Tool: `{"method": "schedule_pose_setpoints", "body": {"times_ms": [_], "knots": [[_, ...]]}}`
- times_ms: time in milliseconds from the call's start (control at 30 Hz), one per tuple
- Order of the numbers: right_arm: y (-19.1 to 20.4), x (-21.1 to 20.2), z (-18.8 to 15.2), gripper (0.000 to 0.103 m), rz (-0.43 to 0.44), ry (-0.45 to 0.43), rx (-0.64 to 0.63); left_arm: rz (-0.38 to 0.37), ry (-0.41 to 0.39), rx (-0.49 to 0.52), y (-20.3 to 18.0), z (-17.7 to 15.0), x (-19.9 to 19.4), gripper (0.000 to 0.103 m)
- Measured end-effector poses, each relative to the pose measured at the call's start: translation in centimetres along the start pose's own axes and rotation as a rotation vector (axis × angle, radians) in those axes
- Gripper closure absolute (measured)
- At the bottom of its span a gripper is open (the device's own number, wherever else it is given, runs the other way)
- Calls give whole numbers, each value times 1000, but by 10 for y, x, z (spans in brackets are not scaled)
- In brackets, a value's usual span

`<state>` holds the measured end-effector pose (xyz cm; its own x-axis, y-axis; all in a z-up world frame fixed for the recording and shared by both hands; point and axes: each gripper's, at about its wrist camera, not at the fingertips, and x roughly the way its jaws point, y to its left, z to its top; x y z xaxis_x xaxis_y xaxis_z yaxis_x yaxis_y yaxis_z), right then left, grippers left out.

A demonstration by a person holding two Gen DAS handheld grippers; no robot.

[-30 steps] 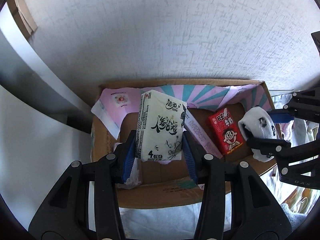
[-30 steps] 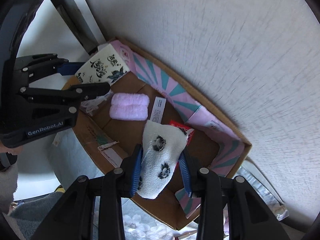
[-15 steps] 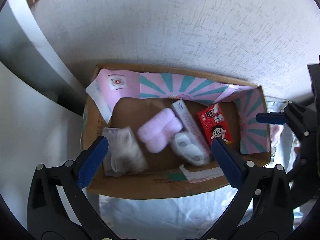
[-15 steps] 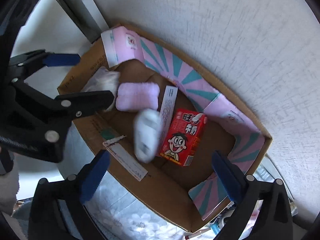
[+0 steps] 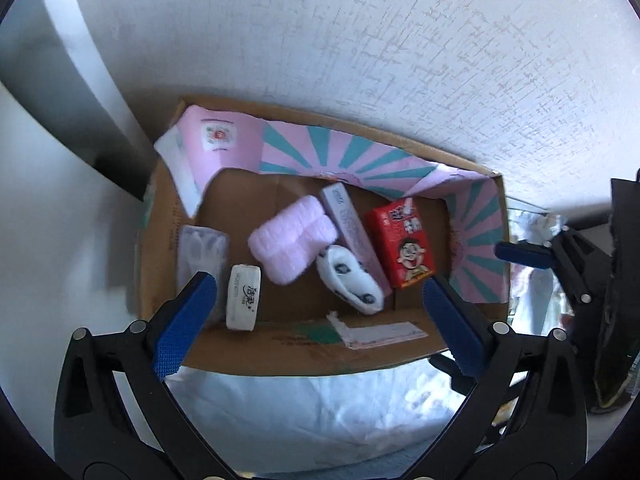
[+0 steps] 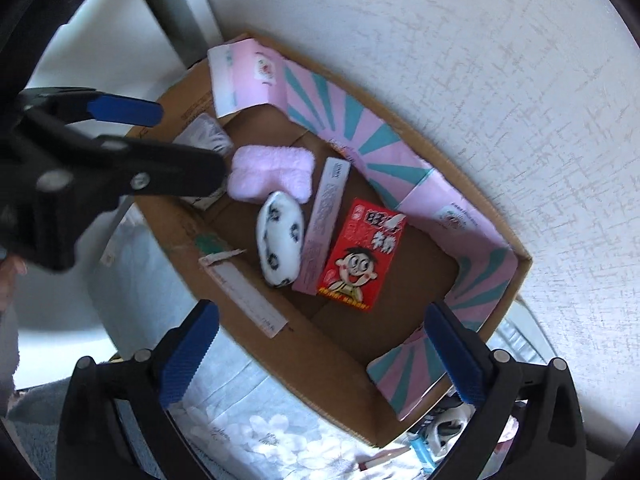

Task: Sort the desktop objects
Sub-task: 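Carry tissue pack and sock into the cardboard box and open both tools, then move both tools back over the bedsheet toward the remaining items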

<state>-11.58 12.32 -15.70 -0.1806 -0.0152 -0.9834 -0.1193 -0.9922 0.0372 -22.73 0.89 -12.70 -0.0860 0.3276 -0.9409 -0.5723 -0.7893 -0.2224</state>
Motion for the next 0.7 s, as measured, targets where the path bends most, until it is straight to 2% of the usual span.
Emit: {"method": "schedule_pose_setpoints", "body": {"times_ms": [67,200,333,400,467,600,700], "knots": [[1,-1,-2,1,5,-1,0,60,-13,36,-5,-3,-5,0],[0,-7,-3,1,11,-12,20,99,-34,37,-5,-6,-13,0],[1,-11,-10,1,-25,4,8,126,-108,19,-4,-10,-28,0],[3,-14,-15,1,-72,8,-19,129,-123,18,-6,-11,-35,0],[1,-27,-22,1,-112,-33,-30,129,-127,23,-10,-11,-41,0],[-26,-52,-37,1,-41,-51,90,104,-172,46,-26,-15,-58,1],[-45,-73,-56,1,-124,-93,144,79,-246,62,-43,-18,-80,1]]}}
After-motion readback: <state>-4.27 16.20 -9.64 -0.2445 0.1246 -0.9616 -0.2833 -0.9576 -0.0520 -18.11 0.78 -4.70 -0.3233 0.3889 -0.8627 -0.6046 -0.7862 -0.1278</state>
